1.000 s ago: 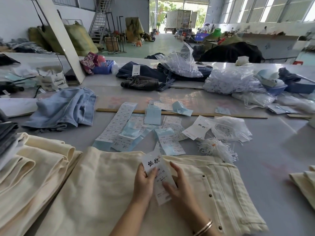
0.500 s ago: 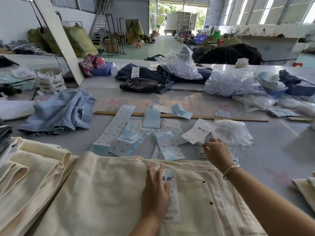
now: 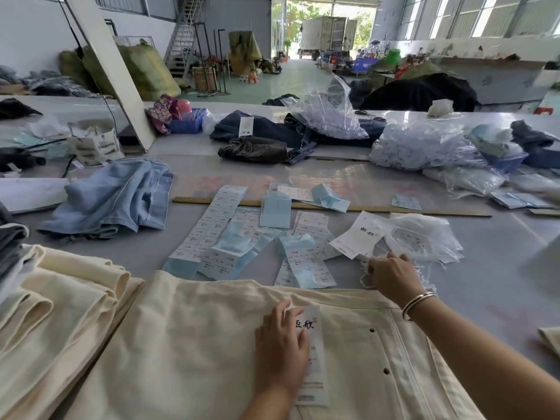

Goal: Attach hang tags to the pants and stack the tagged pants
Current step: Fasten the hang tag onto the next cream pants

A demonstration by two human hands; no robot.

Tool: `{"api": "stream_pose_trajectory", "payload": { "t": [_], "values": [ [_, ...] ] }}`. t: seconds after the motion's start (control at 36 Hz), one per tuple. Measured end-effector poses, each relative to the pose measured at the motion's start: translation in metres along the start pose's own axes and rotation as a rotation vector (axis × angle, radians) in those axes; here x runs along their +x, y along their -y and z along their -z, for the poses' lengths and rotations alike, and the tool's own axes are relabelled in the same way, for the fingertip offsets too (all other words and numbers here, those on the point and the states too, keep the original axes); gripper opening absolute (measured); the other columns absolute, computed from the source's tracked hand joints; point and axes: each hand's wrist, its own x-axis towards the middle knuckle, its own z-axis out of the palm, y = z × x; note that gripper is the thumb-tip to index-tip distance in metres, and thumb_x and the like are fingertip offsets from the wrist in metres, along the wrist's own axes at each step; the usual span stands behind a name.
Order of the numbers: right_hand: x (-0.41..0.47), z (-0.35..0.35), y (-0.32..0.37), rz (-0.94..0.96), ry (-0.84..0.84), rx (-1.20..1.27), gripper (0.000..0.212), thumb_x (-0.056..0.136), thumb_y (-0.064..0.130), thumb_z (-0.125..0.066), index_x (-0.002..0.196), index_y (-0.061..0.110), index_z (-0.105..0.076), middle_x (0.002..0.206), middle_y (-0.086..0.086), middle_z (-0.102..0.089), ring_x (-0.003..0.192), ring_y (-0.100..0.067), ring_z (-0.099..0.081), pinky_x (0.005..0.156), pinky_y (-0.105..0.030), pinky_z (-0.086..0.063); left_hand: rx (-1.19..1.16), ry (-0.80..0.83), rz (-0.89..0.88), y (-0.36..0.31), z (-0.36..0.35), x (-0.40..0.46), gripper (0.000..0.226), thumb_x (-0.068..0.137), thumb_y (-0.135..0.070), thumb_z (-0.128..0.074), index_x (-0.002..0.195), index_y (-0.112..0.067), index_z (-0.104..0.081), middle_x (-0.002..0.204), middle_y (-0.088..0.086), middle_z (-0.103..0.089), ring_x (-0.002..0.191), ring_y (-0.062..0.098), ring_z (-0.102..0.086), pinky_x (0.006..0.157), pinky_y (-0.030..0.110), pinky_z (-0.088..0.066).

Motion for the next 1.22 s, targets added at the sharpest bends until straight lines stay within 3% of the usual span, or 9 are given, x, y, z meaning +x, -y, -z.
{"api": "stream_pose_trajectory", "payload": {
  "t": [0.42, 0.53, 0.61, 0.67, 0.72, 0.83, 0.94, 1.11, 1.22],
  "values": [
    [-0.015, 0.008, 0.006, 0.052, 0.011, 0.020, 0.033, 0.097, 0.041, -0.038, 0.100, 0.024, -0.066, 0.110, 0.007, -0.062, 0.104, -0.017, -0.052, 0.089, -0.033, -0.035, -0.011, -0.012, 0.021, -0.001, 0.000, 0.000, 0.044, 0.049, -0.016, -0.091, 0.089, -0.021, -0.073, 0.101, -0.002, -0.070, 0.085, 0.019, -0.069, 0.068, 0.032, -0.056],
    [-0.007, 0.023, 0.001, -0.304, -0.164, 0.702, 0.016, 0.092, 0.025, -0.055, 0.092, 0.015, -0.068, 0.092, -0.003, -0.065, 0.090, -0.022, -0.056, 0.083, -0.035, -0.036, -0.017, -0.015, 0.029, -0.002, 0.000, 0.000, 0.042, 0.052, -0.016, -0.089, 0.090, -0.022, -0.072, 0.102, -0.003, -0.069, 0.088, 0.019, -0.069, 0.071, 0.033, -0.055],
    [0.004, 0.044, -0.013, -0.509, -0.236, 1.346, 0.017, 0.093, 0.010, -0.049, 0.091, 0.003, -0.064, 0.072, -0.007, -0.066, 0.053, -0.004, -0.056, 0.050, -0.019, -0.040, -0.011, -0.014, 0.033, -0.002, -0.001, 0.000, 0.041, 0.052, -0.016, -0.088, 0.089, -0.023, -0.073, 0.101, -0.004, -0.069, 0.086, 0.019, -0.069, 0.071, 0.032, -0.056],
    [0.011, 0.051, -0.025, -0.527, -0.189, 1.477, 0.015, 0.094, 0.008, -0.044, 0.091, 0.002, -0.058, 0.070, -0.010, -0.061, 0.052, -0.008, -0.056, 0.043, -0.016, -0.035, -0.007, -0.009, 0.029, -0.001, -0.001, 0.001, 0.042, 0.050, -0.016, -0.089, 0.089, -0.023, -0.073, 0.099, -0.005, -0.069, 0.085, 0.019, -0.069, 0.069, 0.031, -0.056],
    [0.017, 0.050, -0.033, -0.424, -0.081, 1.258, 0.011, 0.095, 0.010, -0.045, 0.096, 0.008, -0.055, 0.079, -0.012, -0.059, 0.063, -0.019, -0.058, 0.053, -0.023, -0.038, -0.001, -0.009, 0.023, -0.001, -0.001, 0.001, 0.043, 0.049, -0.018, -0.090, 0.088, -0.024, -0.073, 0.099, -0.006, -0.069, 0.084, 0.018, -0.069, 0.068, 0.031, -0.056],
    [0.020, 0.042, -0.045, -0.034, 0.081, 0.262, 0.034, 0.088, 0.020, -0.052, 0.120, 0.028, -0.048, 0.111, 0.003, -0.060, 0.109, -0.018, -0.045, 0.097, -0.038, -0.022, 0.008, -0.010, 0.021, 0.000, -0.002, 0.001, 0.043, 0.049, -0.018, -0.089, 0.088, -0.023, -0.073, 0.100, -0.005, -0.069, 0.084, 0.018, -0.068, 0.068, 0.030, -0.056],
    [0.018, 0.048, -0.046, 0.159, 0.035, -0.269, 0.035, 0.091, 0.016, -0.043, 0.125, 0.025, -0.050, 0.119, 0.004, -0.056, 0.116, -0.018, -0.046, 0.100, -0.037, -0.024, 0.003, -0.005, 0.024, 0.000, -0.002, 0.001, 0.043, 0.048, -0.018, -0.089, 0.087, -0.023, -0.073, 0.100, -0.004, -0.069, 0.084, 0.019, -0.069, 0.067, 0.031, -0.056],
    [0.019, 0.056, -0.039, 0.153, 0.050, -0.452, 0.034, 0.099, 0.010, -0.032, 0.116, 0.015, -0.062, 0.115, -0.002, -0.061, 0.104, -0.019, -0.059, 0.091, -0.030, -0.043, -0.002, -0.009, 0.016, 0.000, -0.002, 0.000, 0.043, 0.048, -0.017, -0.090, 0.087, -0.023, -0.073, 0.099, -0.004, -0.069, 0.083, 0.019, -0.069, 0.066, 0.031, -0.056],
    [0.020, 0.061, -0.039, 0.054, 0.051, -0.386, 0.023, 0.092, 0.036, -0.056, 0.108, 0.023, -0.066, 0.108, 0.004, -0.066, 0.100, -0.014, -0.062, 0.087, -0.026, -0.045, -0.001, -0.020, 0.012, -0.001, -0.001, 0.000, 0.043, 0.047, -0.017, -0.090, 0.086, -0.023, -0.073, 0.099, -0.004, -0.069, 0.084, 0.018, -0.069, 0.067, 0.030, -0.056]
  ]
}}
